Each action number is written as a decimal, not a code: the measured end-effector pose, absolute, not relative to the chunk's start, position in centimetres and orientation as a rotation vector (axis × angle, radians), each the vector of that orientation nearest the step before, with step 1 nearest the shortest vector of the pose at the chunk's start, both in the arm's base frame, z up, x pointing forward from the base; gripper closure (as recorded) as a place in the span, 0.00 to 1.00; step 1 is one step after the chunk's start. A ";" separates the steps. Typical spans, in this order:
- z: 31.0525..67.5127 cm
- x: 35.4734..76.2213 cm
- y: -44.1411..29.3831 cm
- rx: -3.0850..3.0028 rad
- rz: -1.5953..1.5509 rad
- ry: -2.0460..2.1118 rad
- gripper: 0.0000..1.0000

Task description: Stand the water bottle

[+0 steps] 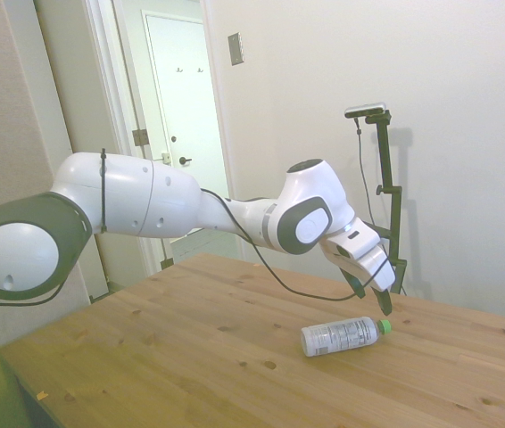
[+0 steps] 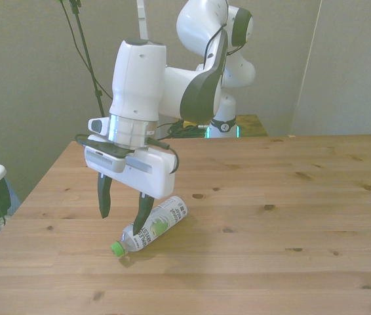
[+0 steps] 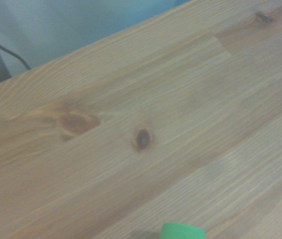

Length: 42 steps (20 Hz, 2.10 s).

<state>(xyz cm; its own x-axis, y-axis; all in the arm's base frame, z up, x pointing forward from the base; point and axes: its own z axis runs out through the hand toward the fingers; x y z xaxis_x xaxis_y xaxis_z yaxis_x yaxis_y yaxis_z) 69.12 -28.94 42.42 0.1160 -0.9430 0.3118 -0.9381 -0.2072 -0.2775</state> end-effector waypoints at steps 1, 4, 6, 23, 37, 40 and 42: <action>42.0 69.3 -29.5 -2.331 -0.668 1.982 0.00; 40.5 70.0 -30.5 -2.318 -0.666 2.004 0.00; 39.7 70.6 -30.6 -2.309 -0.660 2.004 0.00; 36.7 71.6 -29.9 -2.322 -0.593 1.999 0.00; 36.0 71.6 -29.2 -2.335 -0.535 1.996 1.00; 35.8 71.4 -29.5 -2.333 -0.529 2.003 1.00; 35.7 71.3 -29.6 -2.332 -0.523 2.008 1.00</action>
